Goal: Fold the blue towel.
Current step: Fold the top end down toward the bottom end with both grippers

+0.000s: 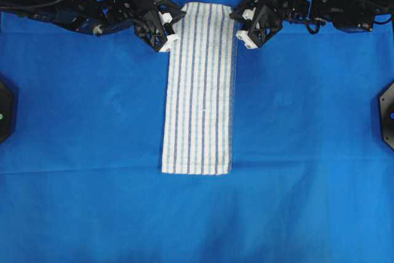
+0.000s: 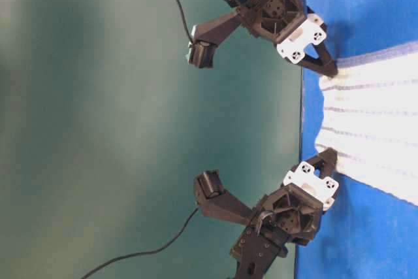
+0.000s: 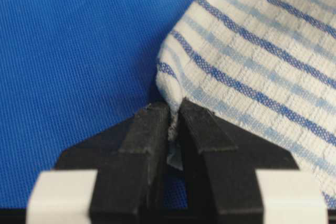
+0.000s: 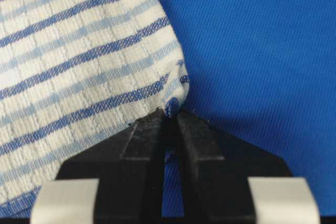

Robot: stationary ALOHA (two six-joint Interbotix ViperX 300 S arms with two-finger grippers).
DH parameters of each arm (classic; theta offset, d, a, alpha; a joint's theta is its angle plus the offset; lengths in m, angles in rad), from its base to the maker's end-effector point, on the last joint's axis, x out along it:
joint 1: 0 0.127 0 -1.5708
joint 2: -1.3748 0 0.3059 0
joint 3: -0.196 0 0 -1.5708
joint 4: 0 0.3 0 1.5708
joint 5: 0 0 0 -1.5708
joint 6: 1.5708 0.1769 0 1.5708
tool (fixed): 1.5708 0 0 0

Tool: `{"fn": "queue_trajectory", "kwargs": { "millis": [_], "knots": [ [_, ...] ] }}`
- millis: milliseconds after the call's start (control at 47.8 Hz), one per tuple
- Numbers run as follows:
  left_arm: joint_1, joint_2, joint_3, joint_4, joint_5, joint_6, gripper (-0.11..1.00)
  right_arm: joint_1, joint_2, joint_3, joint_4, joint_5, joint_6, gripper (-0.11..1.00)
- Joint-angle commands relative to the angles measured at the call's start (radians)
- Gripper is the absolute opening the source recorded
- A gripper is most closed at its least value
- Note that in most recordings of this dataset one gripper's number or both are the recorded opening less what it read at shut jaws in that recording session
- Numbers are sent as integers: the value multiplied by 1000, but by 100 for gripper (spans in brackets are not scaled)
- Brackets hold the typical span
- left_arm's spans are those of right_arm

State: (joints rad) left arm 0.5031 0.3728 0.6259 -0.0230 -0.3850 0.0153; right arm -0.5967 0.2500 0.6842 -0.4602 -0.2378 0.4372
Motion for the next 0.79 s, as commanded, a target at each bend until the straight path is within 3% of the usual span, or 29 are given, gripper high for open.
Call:
{"fn": "queue_trajectory", "kwargs": {
  "millis": [0,335,774],
  "knots": [
    [32,-21,-15,-2,3,18,3,-21,-14,-26,0,2,0,7],
    [80,-26,-49,-2,3,28,3,-61,-14,-51,0,2,0,7],
    [48,-94,-17,-2,8,26,3,-44,-95,-29,-2,2,2,7]
  ]
}}
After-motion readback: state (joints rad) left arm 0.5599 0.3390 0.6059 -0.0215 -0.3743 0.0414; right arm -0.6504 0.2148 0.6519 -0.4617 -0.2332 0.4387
